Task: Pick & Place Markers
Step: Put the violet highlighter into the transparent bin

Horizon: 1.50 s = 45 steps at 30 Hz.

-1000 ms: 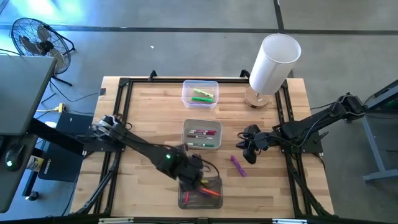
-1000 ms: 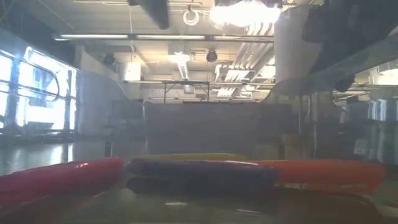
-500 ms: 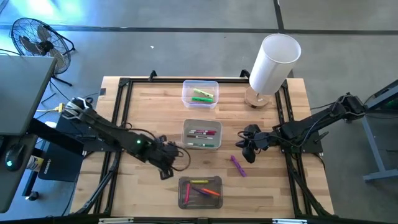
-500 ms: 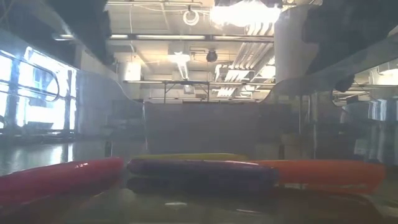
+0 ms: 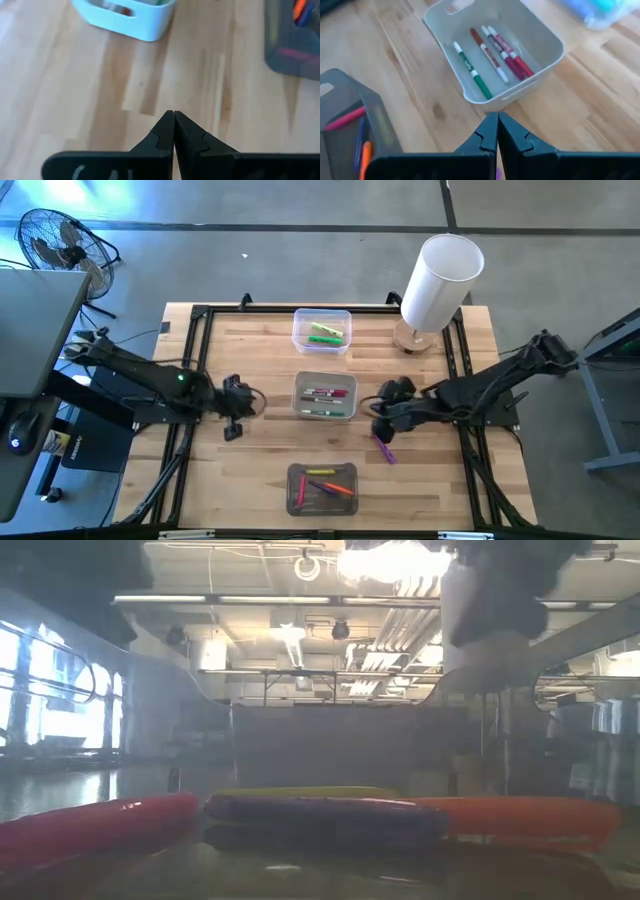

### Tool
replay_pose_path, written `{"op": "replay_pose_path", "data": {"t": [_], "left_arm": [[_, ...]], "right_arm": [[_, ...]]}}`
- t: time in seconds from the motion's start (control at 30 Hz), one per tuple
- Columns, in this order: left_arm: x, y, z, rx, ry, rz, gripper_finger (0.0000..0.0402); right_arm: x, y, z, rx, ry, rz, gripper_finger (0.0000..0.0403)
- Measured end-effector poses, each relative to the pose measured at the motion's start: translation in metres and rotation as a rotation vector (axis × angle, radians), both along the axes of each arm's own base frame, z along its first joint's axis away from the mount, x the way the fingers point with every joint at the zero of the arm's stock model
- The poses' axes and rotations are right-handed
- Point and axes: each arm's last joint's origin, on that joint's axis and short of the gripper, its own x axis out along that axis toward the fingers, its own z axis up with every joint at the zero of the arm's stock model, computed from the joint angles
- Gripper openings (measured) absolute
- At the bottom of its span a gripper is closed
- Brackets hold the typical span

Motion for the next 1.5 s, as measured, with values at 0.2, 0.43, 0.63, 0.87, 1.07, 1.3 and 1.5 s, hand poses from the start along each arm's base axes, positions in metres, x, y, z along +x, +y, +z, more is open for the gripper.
{"op": "replay_pose_path", "data": {"t": [0.2,0.43,0.63,0.87,1.07,1.3,1.5], "left_arm": [[-0.021,0.028,0.001,0.012,-0.081,-0.014,0.0000],[-0.032,0.041,0.007,-0.003,-0.136,-0.045,0.0000],[-0.035,0.041,0.005,-0.009,-0.103,-0.068,0.0000],[-0.036,0.040,0.004,-0.038,-0.088,-0.094,0.0000],[-0.036,0.040,0.004,-0.038,-0.088,-0.095,0.0000],[-0.036,0.040,0.004,-0.037,-0.088,-0.104,0.0000],[-0.036,0.040,0.004,-0.037,-0.088,-0.105,0.0000]], "right_arm": [[0.037,0.014,0.017,0.063,0.286,-0.138,0.0000],[0.063,0.029,0.008,0.192,0.557,-0.318,0.0001],[0.063,0.046,-0.005,0.222,0.622,-0.357,0.0030],[0.063,0.057,-0.014,0.221,0.641,-0.368,0.0090],[0.068,0.060,-0.030,0.221,0.695,-0.380,0.0123],[0.079,0.062,-0.057,0.234,0.787,-0.342,0.0120],[0.084,0.063,-0.074,0.264,0.777,-0.326,0.0113]]}}
